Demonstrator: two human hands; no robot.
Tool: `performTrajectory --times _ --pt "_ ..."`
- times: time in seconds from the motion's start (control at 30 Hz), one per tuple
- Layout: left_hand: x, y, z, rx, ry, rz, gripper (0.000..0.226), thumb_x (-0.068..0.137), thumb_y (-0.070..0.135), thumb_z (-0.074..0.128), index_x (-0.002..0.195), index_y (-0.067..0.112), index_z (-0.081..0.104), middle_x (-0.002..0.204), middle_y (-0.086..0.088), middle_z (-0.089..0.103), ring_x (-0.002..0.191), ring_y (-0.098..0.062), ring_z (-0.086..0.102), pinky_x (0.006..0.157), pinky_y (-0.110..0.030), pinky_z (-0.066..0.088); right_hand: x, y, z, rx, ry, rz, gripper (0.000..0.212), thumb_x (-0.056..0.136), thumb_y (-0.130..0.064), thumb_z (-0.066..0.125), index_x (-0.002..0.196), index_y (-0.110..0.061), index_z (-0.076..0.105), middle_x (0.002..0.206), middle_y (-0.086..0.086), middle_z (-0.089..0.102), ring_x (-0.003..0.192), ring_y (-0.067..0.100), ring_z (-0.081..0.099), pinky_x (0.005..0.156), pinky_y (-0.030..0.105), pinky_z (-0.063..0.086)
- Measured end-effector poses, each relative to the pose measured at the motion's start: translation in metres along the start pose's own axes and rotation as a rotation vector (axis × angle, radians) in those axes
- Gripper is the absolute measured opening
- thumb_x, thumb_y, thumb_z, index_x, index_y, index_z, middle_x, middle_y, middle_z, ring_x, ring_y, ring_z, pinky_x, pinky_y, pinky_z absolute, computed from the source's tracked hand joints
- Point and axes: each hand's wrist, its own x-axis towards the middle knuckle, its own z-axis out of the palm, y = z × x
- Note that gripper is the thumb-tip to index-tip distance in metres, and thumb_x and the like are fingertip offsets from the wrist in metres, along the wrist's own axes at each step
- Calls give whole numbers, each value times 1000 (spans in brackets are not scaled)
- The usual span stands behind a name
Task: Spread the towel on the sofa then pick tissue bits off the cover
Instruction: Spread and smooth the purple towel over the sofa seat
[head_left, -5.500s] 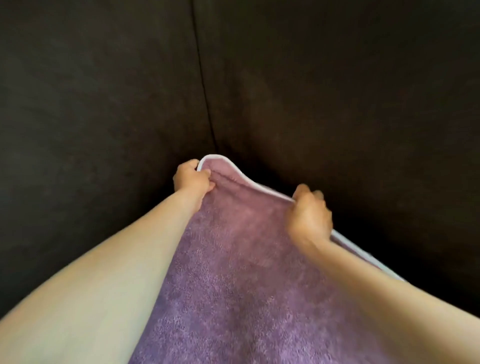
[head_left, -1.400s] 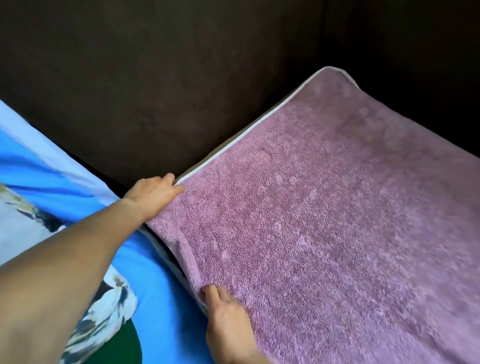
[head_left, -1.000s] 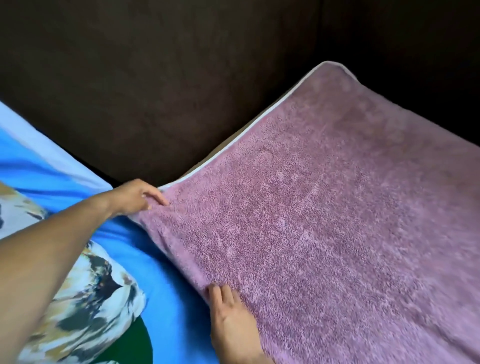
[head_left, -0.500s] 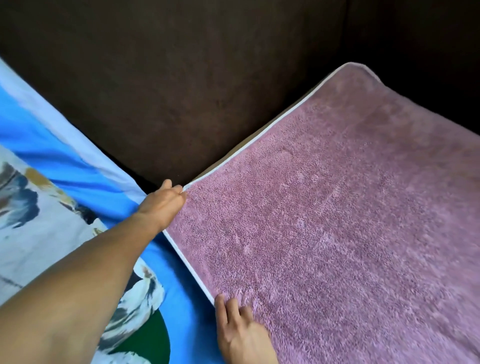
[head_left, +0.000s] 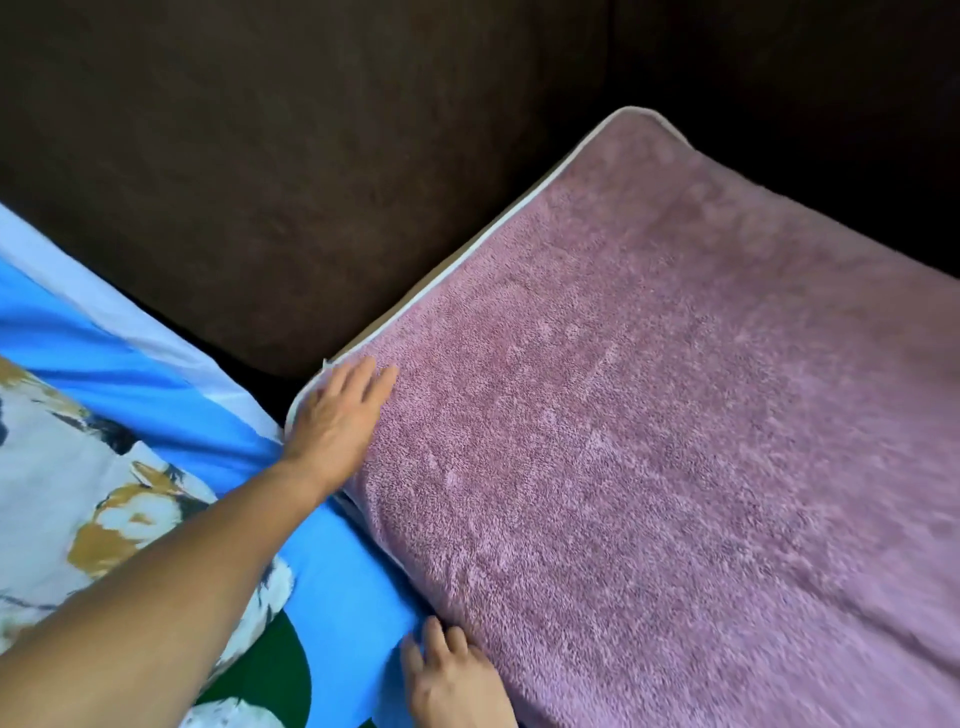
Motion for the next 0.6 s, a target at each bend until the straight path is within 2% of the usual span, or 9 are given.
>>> performTrajectory --times 0.07,0.17,0.23,0.3,0.37,0.43,0.5,0.53,0.6 --pt "-8 18 9 -28 -152 -43 82 80 -10 37 148 25 6 157 -14 8 139 -41 18 114 -49 22 -1 16 -7 -8 113 1 22 62 -22 45 63 -21 68 71 0 71 53 17 56 47 21 41" --pt "-7 25 15 -102 -320 -343 82 84 -4 34 147 30 -5 156 -20 -3 139 -47 11 113 -54 14 -8 32 -16 -16 180 93 32 62 -24 44 76 -21 73 81 -2 72 69 22 52 53 23 44" --pt "1 22 11 -182 -379 -475 78 86 1 38 148 23 -5 155 -24 4 140 -42 14 114 -50 18 -18 37 -15 -57 205 63 30 61 -26 45 71 -22 73 79 -6 72 71 21 54 58 26 42" --pt "9 23 4 -307 -387 -610 73 88 6 42 148 11 1 153 -23 19 134 -40 32 109 -44 34 -29 38 -15 -81 175 24 29 60 -29 45 69 -26 72 73 -10 70 73 19 43 63 31 32" --pt "6 33 -5 -322 -390 -675 66 88 9 47 144 2 14 148 -24 31 127 -40 41 102 -44 43 -37 38 -21 -26 87 33 30 60 -32 40 66 -31 70 66 -13 66 71 14 46 62 25 35" --pt "-6 60 -15 -222 -294 -600 58 84 11 52 136 1 29 138 -26 40 124 -42 42 101 -48 41 -50 45 -32 71 6 61 31 61 -33 38 66 -34 69 63 -15 63 60 6 57 51 16 42" --pt "-27 100 -21 -223 -111 -401 56 79 8 57 130 3 36 132 -24 42 119 -43 41 97 -50 42 -66 60 -45 96 6 84 24 58 -39 50 71 -33 69 65 -16 63 56 5 58 47 12 41" --pt "-40 125 -22 -232 -40 -274 55 78 5 58 130 4 39 131 -22 44 117 -42 43 95 -50 43 -74 70 -51 78 18 98 24 53 -42 58 72 -32 69 66 -16 63 58 5 57 49 15 41" --pt "-67 177 -24 -285 72 -13 45 78 1 57 122 4 50 124 -18 53 107 -38 51 88 -47 49 -94 92 -58 11 104 144 23 56 -38 54 71 -29 67 67 -13 63 65 9 49 58 20 33"
